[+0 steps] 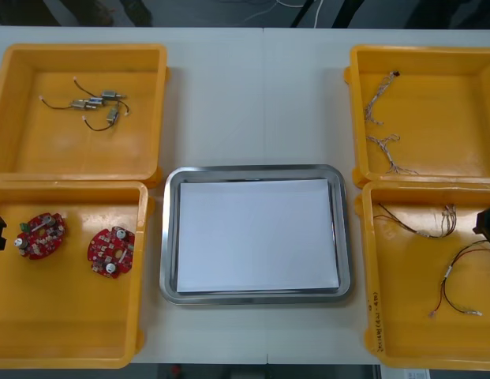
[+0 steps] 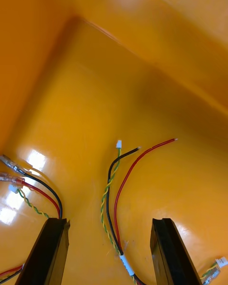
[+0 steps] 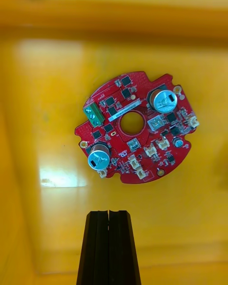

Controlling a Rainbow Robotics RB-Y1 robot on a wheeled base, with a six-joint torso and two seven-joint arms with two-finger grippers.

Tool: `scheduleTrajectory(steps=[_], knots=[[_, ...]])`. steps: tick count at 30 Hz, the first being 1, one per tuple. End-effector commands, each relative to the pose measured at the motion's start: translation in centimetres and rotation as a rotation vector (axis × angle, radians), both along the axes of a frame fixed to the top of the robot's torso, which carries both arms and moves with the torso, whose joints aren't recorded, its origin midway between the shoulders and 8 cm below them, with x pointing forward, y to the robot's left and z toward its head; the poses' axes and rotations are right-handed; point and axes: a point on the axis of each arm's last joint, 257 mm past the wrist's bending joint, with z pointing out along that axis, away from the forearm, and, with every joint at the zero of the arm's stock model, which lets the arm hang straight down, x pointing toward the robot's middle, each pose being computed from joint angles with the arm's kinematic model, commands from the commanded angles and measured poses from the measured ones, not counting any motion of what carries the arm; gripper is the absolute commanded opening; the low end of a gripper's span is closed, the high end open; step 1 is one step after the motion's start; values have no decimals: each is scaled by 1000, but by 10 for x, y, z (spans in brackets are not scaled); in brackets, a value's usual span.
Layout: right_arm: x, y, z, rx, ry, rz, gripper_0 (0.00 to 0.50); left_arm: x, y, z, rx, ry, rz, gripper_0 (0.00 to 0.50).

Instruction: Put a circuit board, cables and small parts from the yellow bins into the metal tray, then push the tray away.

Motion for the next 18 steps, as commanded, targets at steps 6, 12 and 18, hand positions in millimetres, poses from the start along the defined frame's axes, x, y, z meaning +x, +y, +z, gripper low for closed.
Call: scheduleTrajectory(steps=[6,12,18], knots=[[6,-37,45,-165,-4,132,500,17,10,49,71,-61,-68,43],[-3,-34,43,-236,72,332,500,17,9,49,62,-62,-57,500],[-3,-14,40,-220,77,476,500,17,9,50,55,-63,-48,500]])
